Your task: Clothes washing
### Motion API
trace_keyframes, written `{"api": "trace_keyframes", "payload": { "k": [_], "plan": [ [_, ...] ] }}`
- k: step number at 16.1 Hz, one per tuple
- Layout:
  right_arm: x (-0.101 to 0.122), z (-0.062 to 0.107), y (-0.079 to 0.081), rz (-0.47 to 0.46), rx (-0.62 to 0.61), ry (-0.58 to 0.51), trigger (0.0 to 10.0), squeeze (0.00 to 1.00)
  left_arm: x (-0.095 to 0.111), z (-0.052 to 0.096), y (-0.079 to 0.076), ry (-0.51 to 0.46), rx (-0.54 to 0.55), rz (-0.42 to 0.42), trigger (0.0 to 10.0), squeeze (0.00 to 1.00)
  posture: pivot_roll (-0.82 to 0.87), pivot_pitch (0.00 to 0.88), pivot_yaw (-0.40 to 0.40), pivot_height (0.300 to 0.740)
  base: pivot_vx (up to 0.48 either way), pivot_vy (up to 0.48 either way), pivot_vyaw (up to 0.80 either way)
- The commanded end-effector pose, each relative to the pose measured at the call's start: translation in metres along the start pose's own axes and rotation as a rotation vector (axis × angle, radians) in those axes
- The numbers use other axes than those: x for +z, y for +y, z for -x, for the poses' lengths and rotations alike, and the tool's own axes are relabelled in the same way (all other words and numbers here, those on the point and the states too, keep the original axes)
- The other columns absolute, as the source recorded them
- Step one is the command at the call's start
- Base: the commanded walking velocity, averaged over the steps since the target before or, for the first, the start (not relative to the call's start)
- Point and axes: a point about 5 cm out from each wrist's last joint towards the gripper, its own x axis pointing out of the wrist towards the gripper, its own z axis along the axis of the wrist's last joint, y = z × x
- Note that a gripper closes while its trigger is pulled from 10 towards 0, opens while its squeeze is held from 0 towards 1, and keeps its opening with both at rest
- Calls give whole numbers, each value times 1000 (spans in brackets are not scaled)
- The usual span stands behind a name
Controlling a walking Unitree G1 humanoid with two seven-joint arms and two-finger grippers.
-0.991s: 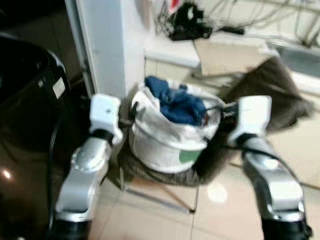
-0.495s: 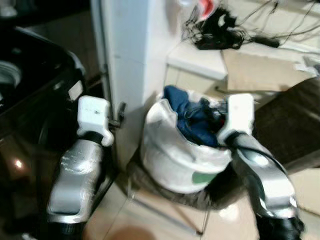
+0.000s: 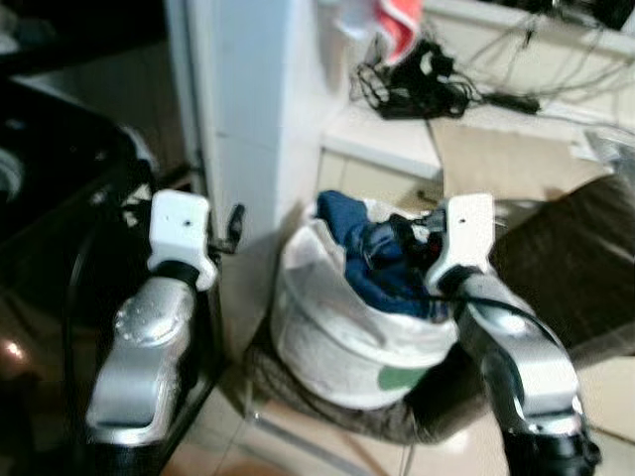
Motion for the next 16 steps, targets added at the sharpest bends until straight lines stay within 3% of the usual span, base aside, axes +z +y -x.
{"api": "trace_keyframes", "payload": {
  "k": [1,4,6,7,9,12,16],
  "plan": [
    [1,-1,-2,3,-15,5,10000,0,4,-1,0,-10,-7,-12,10000,0,7,0,-92,740,334,0,0],
    [4,-2,-3,84,5,7,10000,0,4,-1,-1,-10,-16,-10,10000,0,5,0,-91,740,334,0,267],
    [3,-2,0,84,23,12,10000,0,5,0,-2,-20,-25,-10,10000,0,9,0,-93,740,334,0,800],
    [-1,-1,-2,36,-3,16,10000,0,6,2,-3,-31,-35,2,10000,0,11,0,-91,740,0,0,800],
    [-5,1,-6,-50,-55,28,10000,0,6,2,-4,-38,-52,-10,10000,0,6,0,-80,740,0,0,0],
    [-3,7,-8,-39,-52,11,10000,0,5,-5,-13,-26,-108,-7,10000,0,-23,0,-52,740,0,96,-148],
    [-2,10,-12,-27,-69,16,10000,0,4,-6,-18,-28,-132,5,10000,0,-39,0,-45,740,0,447,-352]
  ]
}}
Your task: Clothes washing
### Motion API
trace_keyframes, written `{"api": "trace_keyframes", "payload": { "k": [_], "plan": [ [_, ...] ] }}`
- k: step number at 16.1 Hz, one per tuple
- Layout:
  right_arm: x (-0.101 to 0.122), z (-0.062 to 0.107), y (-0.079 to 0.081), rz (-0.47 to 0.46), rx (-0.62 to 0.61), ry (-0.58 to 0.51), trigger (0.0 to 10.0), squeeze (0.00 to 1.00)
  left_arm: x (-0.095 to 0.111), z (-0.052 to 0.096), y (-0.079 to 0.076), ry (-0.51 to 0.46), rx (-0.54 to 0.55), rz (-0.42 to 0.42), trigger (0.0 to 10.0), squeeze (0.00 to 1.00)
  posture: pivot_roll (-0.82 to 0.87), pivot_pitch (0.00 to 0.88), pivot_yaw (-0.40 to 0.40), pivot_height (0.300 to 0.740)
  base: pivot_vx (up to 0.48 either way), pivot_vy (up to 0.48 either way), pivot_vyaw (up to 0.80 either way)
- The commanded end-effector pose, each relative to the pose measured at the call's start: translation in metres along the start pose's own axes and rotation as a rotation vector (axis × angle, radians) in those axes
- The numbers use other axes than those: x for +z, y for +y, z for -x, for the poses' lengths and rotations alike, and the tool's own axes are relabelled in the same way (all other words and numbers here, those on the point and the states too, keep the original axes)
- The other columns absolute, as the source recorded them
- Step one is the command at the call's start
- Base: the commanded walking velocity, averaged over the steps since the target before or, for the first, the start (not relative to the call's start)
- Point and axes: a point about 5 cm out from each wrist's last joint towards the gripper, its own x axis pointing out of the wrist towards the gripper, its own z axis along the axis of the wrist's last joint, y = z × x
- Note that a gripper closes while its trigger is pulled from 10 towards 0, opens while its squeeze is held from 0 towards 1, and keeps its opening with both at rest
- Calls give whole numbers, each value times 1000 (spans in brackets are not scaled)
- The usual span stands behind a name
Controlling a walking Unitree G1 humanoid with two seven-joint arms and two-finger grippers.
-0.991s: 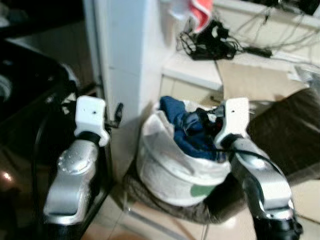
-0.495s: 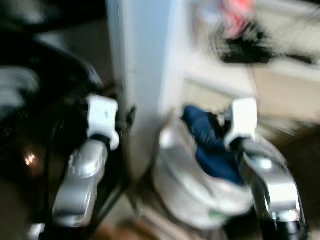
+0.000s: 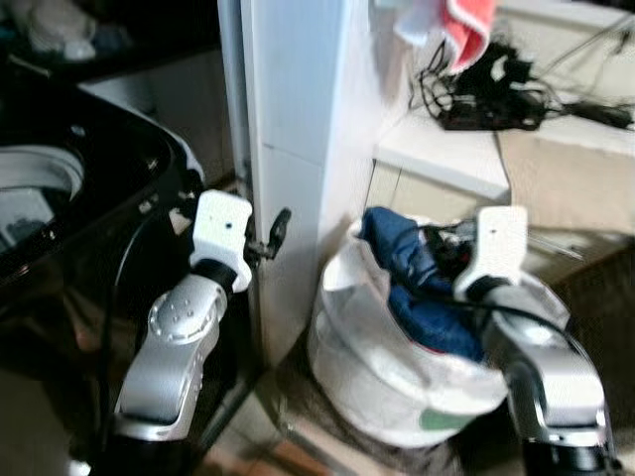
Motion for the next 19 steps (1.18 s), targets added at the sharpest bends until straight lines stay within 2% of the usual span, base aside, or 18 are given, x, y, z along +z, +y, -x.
{"api": "trace_keyframes", "payload": {
  "k": [1,6,8,9,10,12,14,17,19],
  "plan": [
    [3,1,7,-3,26,-8,10000,0,-3,-1,5,16,10,-8,10000,0,-41,0,-43,740,0,480,0],
    [4,1,8,5,28,-6,10000,0,-5,-1,6,29,14,-8,10000,0,-38,0,-43,740,0,462,0],
    [5,0,7,9,27,-6,10000,0,-3,-3,5,35,37,-103,10000,0,-36,0,-50,740,0,-240,0],
    [6,0,7,11,31,-9,10000,0,-5,-3,6,45,57,-63,10000,0,-36,0,-54,740,0,-480,0],
    [6,0,7,11,31,-9,10000,0,-5,-3,6,45,57,-63,10000,0,-36,0,-54,740,0,-480,0],
    [7,-1,7,13,33,-9,10000,0,-4,-2,10,34,88,-14,10000,0,-27,0,-62,740,0,0,0],
    [6,-2,6,16,34,-6,10000,0,-3,-2,10,26,75,-38,10000,0,-26,0,-66,740,0,0,0],
    [8,-3,6,9,39,-7,10000,0,-1,-2,7,2,65,-6,10000,0,-28,0,-69,740,0,0,0],
    [7,-3,5,17,39,6,10000,0,0,-1,5,-2,59,0,10000,0,-29,0,-69,740,126,0,-800]
  ]
}}
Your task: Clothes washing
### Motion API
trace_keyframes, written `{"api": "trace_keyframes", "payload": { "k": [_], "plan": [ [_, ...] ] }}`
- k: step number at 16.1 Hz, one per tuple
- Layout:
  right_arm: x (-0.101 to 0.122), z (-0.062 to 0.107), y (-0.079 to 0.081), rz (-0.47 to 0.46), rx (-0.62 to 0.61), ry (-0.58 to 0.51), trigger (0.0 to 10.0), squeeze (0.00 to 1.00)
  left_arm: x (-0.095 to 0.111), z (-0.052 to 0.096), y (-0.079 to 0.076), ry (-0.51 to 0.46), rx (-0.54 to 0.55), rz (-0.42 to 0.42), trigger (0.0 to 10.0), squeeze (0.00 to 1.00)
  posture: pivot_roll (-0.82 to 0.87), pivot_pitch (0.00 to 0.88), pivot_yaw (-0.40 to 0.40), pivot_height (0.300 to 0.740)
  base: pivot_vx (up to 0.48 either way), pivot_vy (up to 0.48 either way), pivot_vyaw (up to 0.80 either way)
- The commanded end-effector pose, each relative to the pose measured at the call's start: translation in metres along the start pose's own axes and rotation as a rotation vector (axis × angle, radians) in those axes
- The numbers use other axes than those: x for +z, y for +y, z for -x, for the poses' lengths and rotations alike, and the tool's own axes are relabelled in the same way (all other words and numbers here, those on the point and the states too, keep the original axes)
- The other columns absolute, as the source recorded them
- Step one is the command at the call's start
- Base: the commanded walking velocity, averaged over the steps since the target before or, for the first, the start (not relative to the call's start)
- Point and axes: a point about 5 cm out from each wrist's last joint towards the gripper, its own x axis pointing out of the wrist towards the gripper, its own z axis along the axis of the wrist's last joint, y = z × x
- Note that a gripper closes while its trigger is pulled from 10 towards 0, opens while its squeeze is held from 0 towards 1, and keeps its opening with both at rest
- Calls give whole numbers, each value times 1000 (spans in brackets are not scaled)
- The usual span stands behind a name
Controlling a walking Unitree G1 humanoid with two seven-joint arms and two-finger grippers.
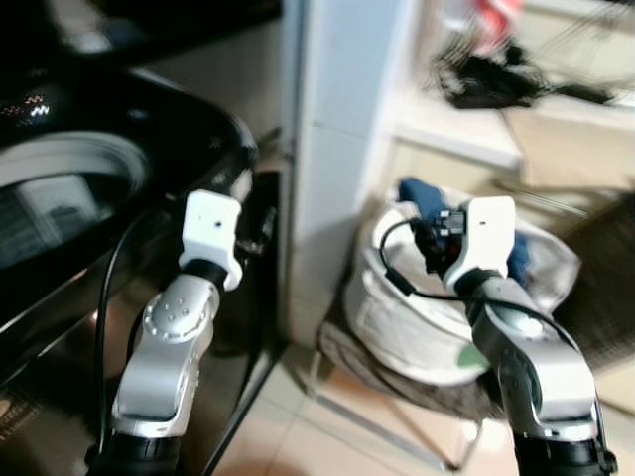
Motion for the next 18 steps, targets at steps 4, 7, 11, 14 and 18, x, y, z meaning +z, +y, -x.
{"api": "trace_keyframes", "payload": {
  "k": [4,7,11,14,18],
  "plan": [
    [-1,1,-6,9,-14,12,10000,0,6,0,-6,-28,-31,10,10000,0,-33,0,-66,740,304,0,-400],
    [-1,0,-3,78,16,30,10000,0,5,0,-5,-24,-17,8,10000,0,-27,0,-69,740,323,0,267],
    [-4,0,-4,83,11,43,10000,0,5,1,-5,-21,-16,9,10000,0,-24,0,-70,740,338,0,800],
    [-4,1,-6,37,-3,38,10000,0,5,0,-5,-22,-17,15,10000,0,-27,0,-70,740,339,0,267],
    [-4,1,-5,40,4,39,10000,0,5,0,-6,-27,-8,26,10000,0,-30,0,-70,740,85,0,0]
  ]
}}
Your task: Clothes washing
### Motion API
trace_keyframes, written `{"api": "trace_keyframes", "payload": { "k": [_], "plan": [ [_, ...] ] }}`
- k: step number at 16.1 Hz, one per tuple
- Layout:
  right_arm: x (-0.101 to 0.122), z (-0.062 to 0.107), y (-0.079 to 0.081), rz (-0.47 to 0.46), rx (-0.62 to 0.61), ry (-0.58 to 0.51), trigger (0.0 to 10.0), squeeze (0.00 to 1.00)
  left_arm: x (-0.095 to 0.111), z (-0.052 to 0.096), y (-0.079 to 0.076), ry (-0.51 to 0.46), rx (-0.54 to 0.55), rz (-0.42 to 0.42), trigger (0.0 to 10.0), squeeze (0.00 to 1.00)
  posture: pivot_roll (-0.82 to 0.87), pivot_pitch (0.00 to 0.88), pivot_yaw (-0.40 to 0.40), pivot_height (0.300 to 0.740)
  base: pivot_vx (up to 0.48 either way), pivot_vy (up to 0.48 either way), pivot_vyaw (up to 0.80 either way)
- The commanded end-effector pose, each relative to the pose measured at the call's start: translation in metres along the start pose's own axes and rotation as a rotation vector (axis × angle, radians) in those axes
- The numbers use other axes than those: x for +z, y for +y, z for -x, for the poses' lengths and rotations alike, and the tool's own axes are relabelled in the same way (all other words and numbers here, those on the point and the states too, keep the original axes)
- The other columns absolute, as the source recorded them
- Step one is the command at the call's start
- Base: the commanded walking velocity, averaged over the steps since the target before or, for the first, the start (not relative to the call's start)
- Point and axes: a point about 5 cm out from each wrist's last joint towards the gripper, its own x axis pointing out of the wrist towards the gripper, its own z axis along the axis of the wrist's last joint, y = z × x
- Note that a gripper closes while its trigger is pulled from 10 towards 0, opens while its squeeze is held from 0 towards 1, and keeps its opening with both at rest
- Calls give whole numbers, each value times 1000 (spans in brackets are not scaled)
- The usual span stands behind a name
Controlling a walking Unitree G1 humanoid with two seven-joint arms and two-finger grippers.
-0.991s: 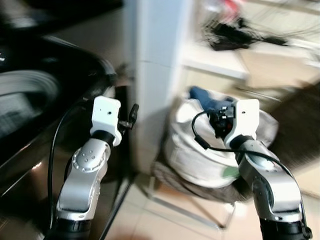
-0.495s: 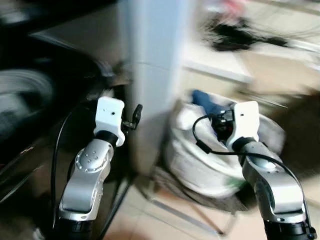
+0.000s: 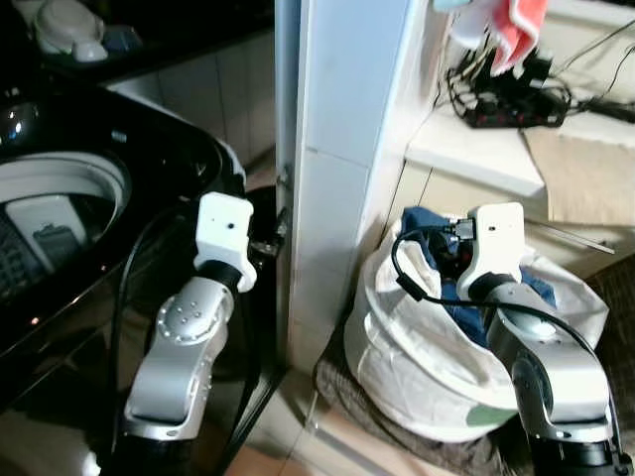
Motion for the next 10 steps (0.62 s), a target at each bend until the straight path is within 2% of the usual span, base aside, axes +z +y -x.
{"api": "trace_keyframes", "payload": {
  "k": [1,3,7,10],
  "plan": [
    [2,-1,3,3,15,0,10000,0,2,1,4,-3,16,-19,10000,0,-30,0,-70,740,0,0,0],
    [1,0,4,-2,16,5,10000,0,1,3,3,2,13,-38,10000,0,-32,0,-71,740,0,-371,0],
    [1,-1,0,5,-27,20,10000,0,-5,2,8,47,20,-26,10000,0,-30,0,-66,740,0,0,0],
    [3,-5,-5,23,0,34,10000,0,-1,0,9,22,16,-30,10000,0,-29,0,-68,740,0,0,0]
  ]
}}
